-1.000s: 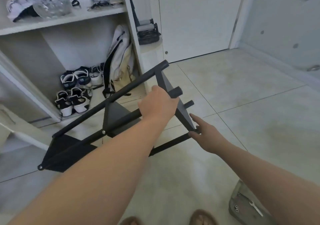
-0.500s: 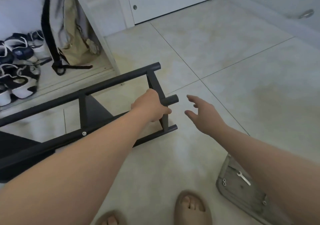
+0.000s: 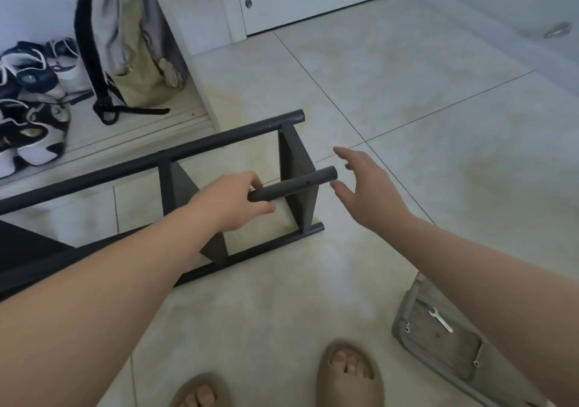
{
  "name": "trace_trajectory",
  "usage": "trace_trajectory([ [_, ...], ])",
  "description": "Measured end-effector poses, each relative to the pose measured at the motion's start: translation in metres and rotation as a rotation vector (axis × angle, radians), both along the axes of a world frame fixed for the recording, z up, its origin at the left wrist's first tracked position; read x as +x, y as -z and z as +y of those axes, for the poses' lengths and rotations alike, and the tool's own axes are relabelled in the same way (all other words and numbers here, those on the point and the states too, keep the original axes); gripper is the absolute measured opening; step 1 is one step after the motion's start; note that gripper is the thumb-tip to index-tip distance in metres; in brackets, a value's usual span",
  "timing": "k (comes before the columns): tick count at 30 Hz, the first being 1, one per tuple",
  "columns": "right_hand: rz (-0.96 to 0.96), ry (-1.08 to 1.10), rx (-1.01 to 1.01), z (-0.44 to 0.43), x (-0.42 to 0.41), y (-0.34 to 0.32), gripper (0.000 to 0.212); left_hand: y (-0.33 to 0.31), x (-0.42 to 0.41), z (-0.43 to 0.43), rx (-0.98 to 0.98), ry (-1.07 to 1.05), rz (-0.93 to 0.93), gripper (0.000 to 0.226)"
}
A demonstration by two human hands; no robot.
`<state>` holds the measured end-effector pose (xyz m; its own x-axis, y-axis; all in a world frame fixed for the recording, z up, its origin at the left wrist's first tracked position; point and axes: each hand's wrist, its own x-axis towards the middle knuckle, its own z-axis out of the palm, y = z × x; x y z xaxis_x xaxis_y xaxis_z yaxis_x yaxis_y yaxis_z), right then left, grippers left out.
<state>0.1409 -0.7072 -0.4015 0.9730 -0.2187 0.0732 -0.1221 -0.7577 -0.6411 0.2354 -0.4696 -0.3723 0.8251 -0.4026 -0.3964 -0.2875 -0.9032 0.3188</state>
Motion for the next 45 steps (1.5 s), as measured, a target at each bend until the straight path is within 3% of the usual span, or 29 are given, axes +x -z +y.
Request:
trace_trajectory([
  [7,0.117,-0.128,-0.104,0.045,0.011,-0.027,0.039,-0.007,-0.029,0.077,0.177,0.103,-0.258,0.043],
  [24,0.231,-0.307,-0.267,0.099,-0.013,-0.047,0.045,-0.016,-0.063,0.142,0.175,0.051,-0.032,0.032],
  [27,0.239,-0.311,-0.287,0.094,-0.025,-0.046,0.05,-0.021,-0.067,0.142,0.159,0.102,-0.141,0.029],
  [32,0.324,-0.278,-0.348,0.057,-0.065,-0.039,0.054,-0.029,-0.084,0.099,-0.082,0.312,-0.493,0.028],
  [34,0.382,-0.246,-0.344,0.037,-0.081,-0.034,0.053,-0.029,-0.094,0.069,-0.138,0.432,-0.553,0.026],
  [36,0.451,-0.217,-0.366,0.016,-0.098,-0.026,0.051,-0.021,-0.107,0.035,-0.161,0.52,-0.482,0.028],
  [38,0.534,-0.183,-0.382,-0.006,-0.114,-0.014,0.049,-0.006,-0.12,0.001,-0.175,0.529,-0.294,0.03],
  [45,0.824,-0.033,-0.332,-0.089,-0.16,0.049,0.037,0.073,-0.163,-0.09,-0.138,0.327,0.35,0.047],
])
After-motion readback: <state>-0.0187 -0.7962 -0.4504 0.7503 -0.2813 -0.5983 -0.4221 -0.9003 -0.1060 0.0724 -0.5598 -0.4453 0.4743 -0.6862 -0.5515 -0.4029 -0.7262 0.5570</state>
